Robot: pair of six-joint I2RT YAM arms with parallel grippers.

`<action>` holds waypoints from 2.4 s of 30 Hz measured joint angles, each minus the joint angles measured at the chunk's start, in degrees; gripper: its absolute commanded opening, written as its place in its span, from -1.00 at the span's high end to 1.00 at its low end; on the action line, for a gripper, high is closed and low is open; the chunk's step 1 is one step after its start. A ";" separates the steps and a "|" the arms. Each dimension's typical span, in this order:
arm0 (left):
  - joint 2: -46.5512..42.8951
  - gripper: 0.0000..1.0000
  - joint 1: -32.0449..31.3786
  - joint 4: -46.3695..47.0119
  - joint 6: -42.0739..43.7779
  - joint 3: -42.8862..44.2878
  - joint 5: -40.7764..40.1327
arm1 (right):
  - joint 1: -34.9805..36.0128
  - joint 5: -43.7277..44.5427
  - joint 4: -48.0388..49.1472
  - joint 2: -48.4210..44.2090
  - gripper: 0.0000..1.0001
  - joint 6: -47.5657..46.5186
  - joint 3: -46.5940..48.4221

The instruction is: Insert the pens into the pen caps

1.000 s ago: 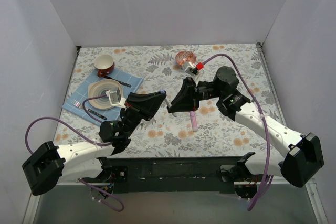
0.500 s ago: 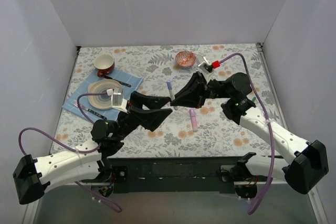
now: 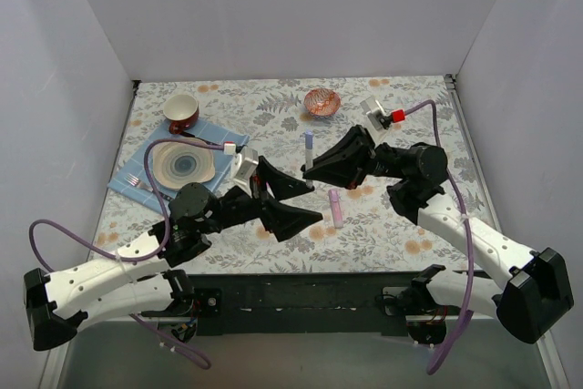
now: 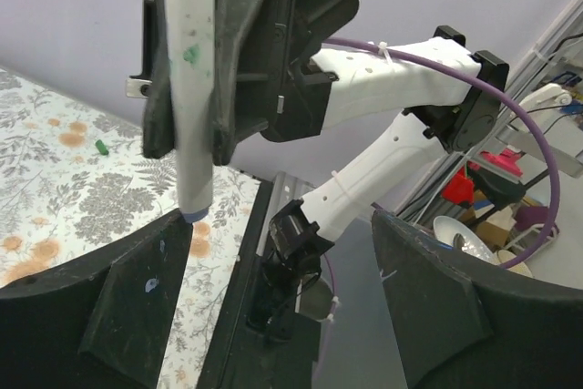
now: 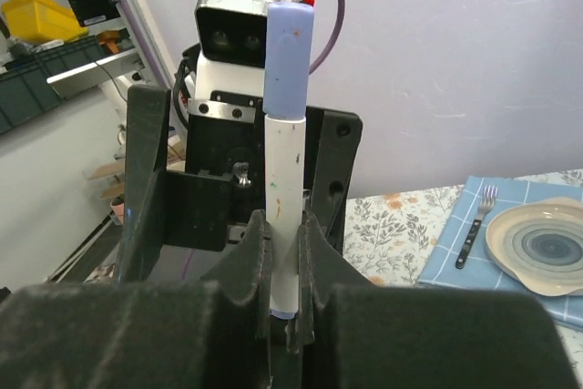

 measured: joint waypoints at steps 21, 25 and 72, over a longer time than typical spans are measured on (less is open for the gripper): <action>3.54 -0.45 12.52 -15.30 7.58 15.21 5.84 | 0.00 -3.65 1.84 -5.68 0.97 1.49 -9.55; 5.86 -0.41 14.99 -11.98 4.85 15.21 11.17 | -0.07 -4.81 5.95 -4.61 0.97 4.55 -10.12; 15.52 1.00 15.58 47.78 -25.05 -4.76 15.28 | -2.34 -19.89 10.29 6.10 0.97 13.49 -0.31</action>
